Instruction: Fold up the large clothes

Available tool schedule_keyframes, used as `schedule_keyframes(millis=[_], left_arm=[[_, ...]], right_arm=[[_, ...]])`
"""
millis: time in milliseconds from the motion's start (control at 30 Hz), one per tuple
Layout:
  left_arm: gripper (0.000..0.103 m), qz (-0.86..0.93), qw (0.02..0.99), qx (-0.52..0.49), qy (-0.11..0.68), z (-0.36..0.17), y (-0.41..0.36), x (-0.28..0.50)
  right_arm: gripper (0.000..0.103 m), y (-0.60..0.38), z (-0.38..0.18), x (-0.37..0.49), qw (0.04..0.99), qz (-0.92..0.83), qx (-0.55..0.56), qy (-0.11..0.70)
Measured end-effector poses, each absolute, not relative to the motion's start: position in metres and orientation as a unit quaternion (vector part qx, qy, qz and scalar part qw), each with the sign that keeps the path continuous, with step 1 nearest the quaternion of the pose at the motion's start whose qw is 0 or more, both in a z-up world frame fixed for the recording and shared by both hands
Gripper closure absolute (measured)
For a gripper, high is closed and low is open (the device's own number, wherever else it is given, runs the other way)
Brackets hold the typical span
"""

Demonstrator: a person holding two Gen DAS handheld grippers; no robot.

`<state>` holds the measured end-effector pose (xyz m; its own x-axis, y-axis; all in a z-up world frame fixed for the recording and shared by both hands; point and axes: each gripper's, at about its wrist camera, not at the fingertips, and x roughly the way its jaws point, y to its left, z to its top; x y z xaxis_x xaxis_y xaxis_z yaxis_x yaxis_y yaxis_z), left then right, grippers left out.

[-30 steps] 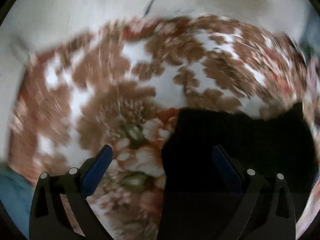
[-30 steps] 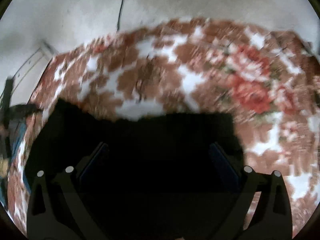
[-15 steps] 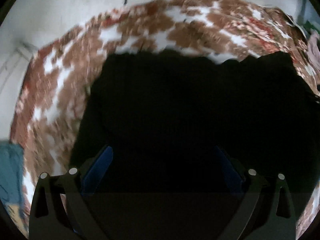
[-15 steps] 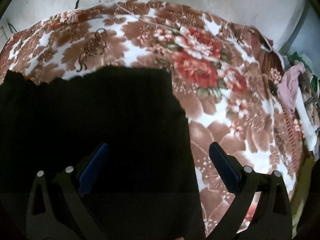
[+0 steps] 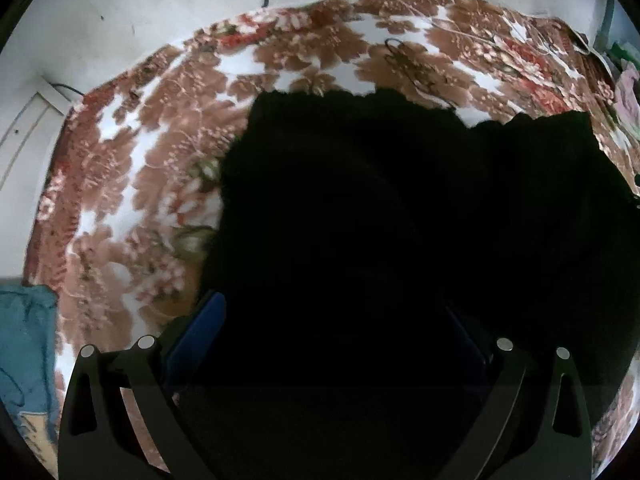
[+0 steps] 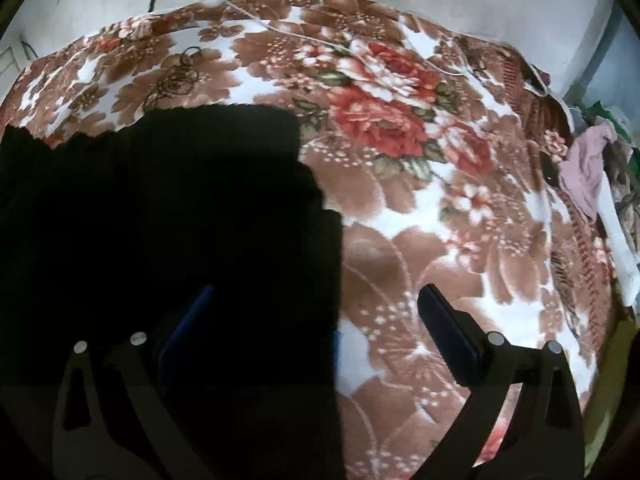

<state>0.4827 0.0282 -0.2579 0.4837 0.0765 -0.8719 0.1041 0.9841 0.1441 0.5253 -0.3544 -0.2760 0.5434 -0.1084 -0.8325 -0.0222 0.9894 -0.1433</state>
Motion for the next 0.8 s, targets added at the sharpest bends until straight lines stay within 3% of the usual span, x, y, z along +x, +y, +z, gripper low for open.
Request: schedule_keyframes(millis=[333,467,633,800], left_arm=[[0.005,0.026,0.867,0.103,0.486,-0.203,0.052,0.427],[0.005,0.055,0.863,0.003,0.502,-0.21,0.097,0.388],[0.005,0.076,0.822,-0.191,0.532,-0.26,0.155,0.343],[0.005,0.063,0.804,-0.319,0.498,-0.303,0.167,0.313]], right_arm=[[0.005,-0.352,-0.22,0.458,0.884,-0.022,-0.024,0.466],[0.005,-0.31,-0.213,0.429,0.883,0.018,-0.008,0.469],[0.005,-0.25,-0.227,0.418,0.874,0.061,-0.024,0.481],[0.005,-0.2,-0.235,0.427,0.877,0.078,-0.056,0.471]])
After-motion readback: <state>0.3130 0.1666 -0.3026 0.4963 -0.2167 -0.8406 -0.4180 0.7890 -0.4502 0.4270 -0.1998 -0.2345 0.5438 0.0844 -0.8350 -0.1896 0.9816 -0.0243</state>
